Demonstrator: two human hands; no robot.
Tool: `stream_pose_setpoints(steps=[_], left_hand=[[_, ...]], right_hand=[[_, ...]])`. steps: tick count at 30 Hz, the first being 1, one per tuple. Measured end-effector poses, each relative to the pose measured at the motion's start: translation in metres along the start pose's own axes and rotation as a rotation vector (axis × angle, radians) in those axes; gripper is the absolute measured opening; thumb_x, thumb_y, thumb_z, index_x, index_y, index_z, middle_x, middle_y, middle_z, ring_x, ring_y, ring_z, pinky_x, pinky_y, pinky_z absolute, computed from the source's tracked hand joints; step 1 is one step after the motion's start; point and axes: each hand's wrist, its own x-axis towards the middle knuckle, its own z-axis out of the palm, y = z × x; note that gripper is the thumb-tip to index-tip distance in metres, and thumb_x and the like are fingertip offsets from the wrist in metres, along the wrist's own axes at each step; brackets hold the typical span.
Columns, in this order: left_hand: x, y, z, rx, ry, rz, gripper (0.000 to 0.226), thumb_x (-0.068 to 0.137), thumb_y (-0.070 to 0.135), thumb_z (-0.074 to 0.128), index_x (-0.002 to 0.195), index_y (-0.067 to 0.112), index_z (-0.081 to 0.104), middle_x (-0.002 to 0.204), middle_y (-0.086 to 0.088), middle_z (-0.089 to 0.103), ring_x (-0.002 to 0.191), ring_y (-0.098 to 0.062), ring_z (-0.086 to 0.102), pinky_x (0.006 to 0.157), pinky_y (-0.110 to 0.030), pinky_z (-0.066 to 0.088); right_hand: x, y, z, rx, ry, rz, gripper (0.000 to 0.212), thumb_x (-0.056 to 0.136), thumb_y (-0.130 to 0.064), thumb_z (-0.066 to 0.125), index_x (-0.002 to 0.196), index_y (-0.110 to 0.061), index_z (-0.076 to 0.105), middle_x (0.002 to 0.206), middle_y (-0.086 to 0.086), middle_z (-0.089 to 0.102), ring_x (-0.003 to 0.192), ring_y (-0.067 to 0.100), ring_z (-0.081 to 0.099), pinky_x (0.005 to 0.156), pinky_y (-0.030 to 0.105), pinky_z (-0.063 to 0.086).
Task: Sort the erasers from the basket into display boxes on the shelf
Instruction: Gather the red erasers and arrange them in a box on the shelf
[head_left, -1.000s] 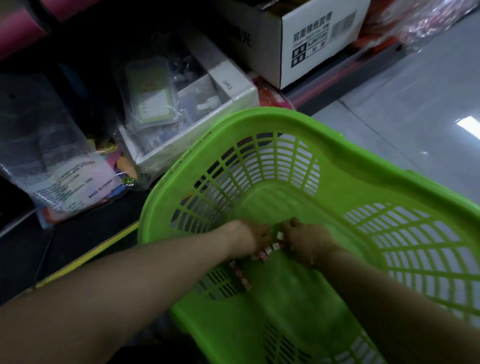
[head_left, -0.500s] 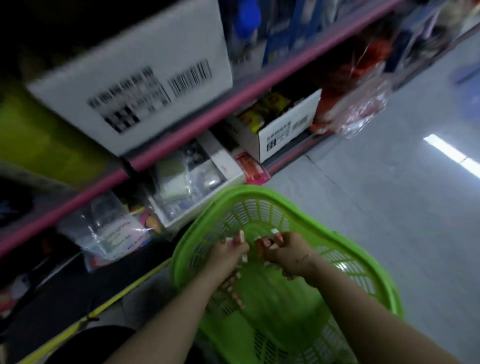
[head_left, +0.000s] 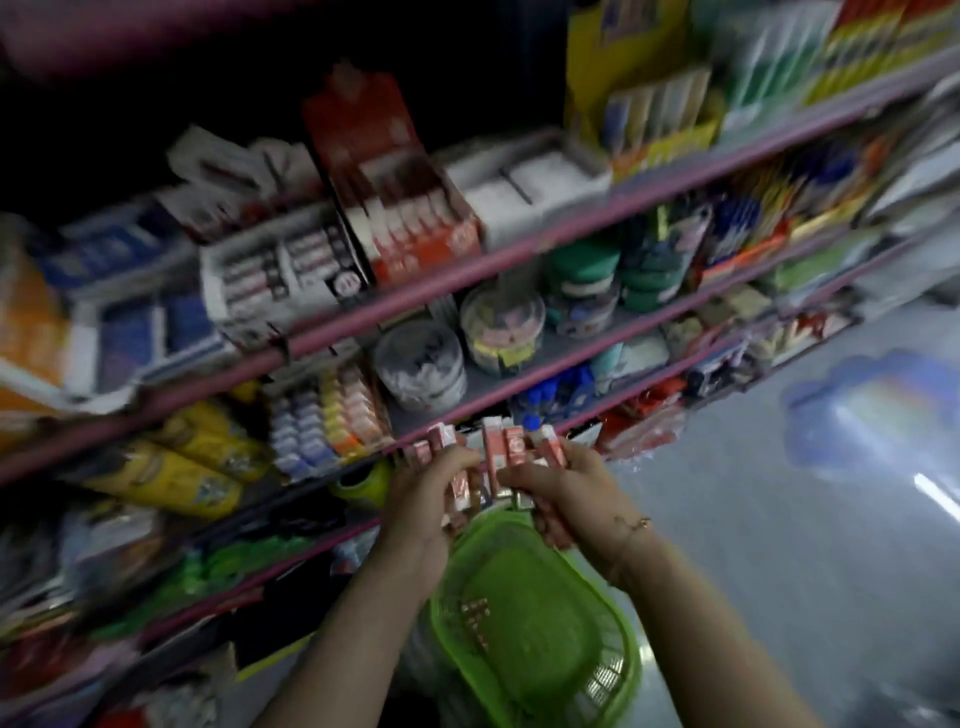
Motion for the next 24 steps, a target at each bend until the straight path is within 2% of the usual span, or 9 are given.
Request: stream_pose_setpoints(steps=[1, 4, 7, 10, 13, 14, 16, 18, 24], left_hand=[[-0.020, 0.027, 0.010, -0.053, -0.009, 0.008, 0.004, 0.068, 0.015, 0.073, 0.066, 0.018, 0.075, 0.066, -0.003, 0.070, 0.057, -0.018, 0.065, 0.052, -0.024, 0.050], [-0.058, 0.084, 0.028, -0.116, 0.020, 0.024, 0.038, 0.063, 0.034, 0.079, 0.097, 0.018, 0.074, 0.094, -0.005, 0.075, 0.086, -0.022, 0.070, 0.072, -0.035, 0.054], [-0.074, 0.123, 0.035, -0.098, 0.063, 0.055, 0.045, 0.069, 0.041, 0.080, 0.106, 0.019, 0.070, 0.099, -0.005, 0.074, 0.091, -0.021, 0.069, 0.069, -0.032, 0.053], [-0.077, 0.154, 0.036, -0.048, -0.013, 0.082, 0.083, 0.050, 0.055, 0.084, 0.122, 0.021, 0.060, 0.116, -0.001, 0.068, 0.112, -0.025, 0.061, 0.096, -0.043, 0.046], [-0.070, 0.179, 0.033, 0.052, -0.034, 0.136, 0.120, 0.037, 0.065, 0.083, 0.140, 0.025, 0.036, 0.128, 0.011, 0.051, 0.118, -0.018, 0.052, 0.100, -0.040, 0.036], [-0.065, 0.187, 0.029, 0.097, -0.033, 0.173, 0.114, 0.040, 0.064, 0.083, 0.138, 0.026, 0.038, 0.120, 0.014, 0.053, 0.111, -0.013, 0.055, 0.097, -0.038, 0.038], [-0.053, 0.200, 0.019, 0.163, -0.095, 0.245, 0.068, 0.052, 0.057, 0.083, 0.112, 0.034, 0.063, 0.102, 0.014, 0.069, 0.094, -0.011, 0.066, 0.094, -0.039, 0.046], [-0.043, 0.210, 0.009, 0.195, -0.164, 0.270, 0.034, 0.062, 0.048, 0.081, 0.092, 0.037, 0.071, 0.093, 0.008, 0.074, 0.090, -0.012, 0.070, 0.094, -0.046, 0.049], [-0.029, 0.217, -0.003, 0.043, -0.133, 0.099, 0.094, 0.046, 0.049, 0.080, 0.129, 0.015, 0.051, 0.121, -0.009, 0.064, 0.110, -0.027, 0.061, 0.100, -0.050, 0.043]], right_hand=[[-0.013, -0.029, 0.003, 0.000, -0.012, -0.030, 0.010, 0.078, -0.006, 0.068, 0.073, -0.009, 0.060, 0.041, -0.002, 0.048, 0.030, 0.011, 0.041, 0.032, 0.016, 0.030], [-0.040, -0.099, 0.011, -0.050, -0.049, -0.112, 0.012, 0.077, -0.008, 0.070, 0.067, -0.015, 0.066, 0.044, 0.001, 0.051, 0.033, 0.014, 0.043, 0.036, 0.018, 0.033], [-0.051, -0.149, 0.016, -0.088, -0.075, -0.185, 0.028, 0.077, -0.011, 0.072, 0.053, -0.023, 0.066, 0.040, -0.006, 0.050, 0.030, 0.009, 0.042, 0.035, 0.016, 0.033], [-0.053, -0.183, 0.024, -0.169, -0.109, -0.236, 0.029, 0.075, -0.018, 0.075, 0.050, -0.027, 0.065, 0.039, -0.005, 0.047, 0.030, 0.011, 0.037, 0.035, 0.017, 0.032], [-0.047, -0.204, 0.033, -0.203, -0.129, -0.272, 0.024, 0.074, -0.019, 0.077, 0.053, -0.026, 0.066, 0.040, -0.001, 0.049, 0.030, 0.013, 0.038, 0.034, 0.018, 0.032], [-0.043, -0.208, 0.036, -0.199, -0.134, -0.269, 0.024, 0.074, -0.018, 0.077, 0.053, -0.025, 0.066, 0.040, -0.001, 0.049, 0.030, 0.012, 0.038, 0.034, 0.017, 0.031], [-0.034, -0.214, 0.043, -0.192, -0.161, -0.250, 0.028, 0.075, -0.016, 0.076, 0.050, -0.024, 0.064, 0.041, -0.001, 0.051, 0.029, 0.010, 0.040, 0.033, 0.017, 0.032], [-0.024, -0.215, 0.051, -0.140, -0.212, -0.210, 0.028, 0.073, -0.013, 0.075, 0.050, -0.022, 0.063, 0.042, -0.002, 0.052, 0.030, 0.009, 0.043, 0.033, 0.016, 0.034], [0.002, -0.209, 0.063, 0.225, -0.341, -0.083, 0.010, 0.072, -0.012, 0.068, 0.063, -0.011, 0.066, 0.051, 0.006, 0.055, 0.037, 0.009, 0.047, 0.031, 0.013, 0.031]])
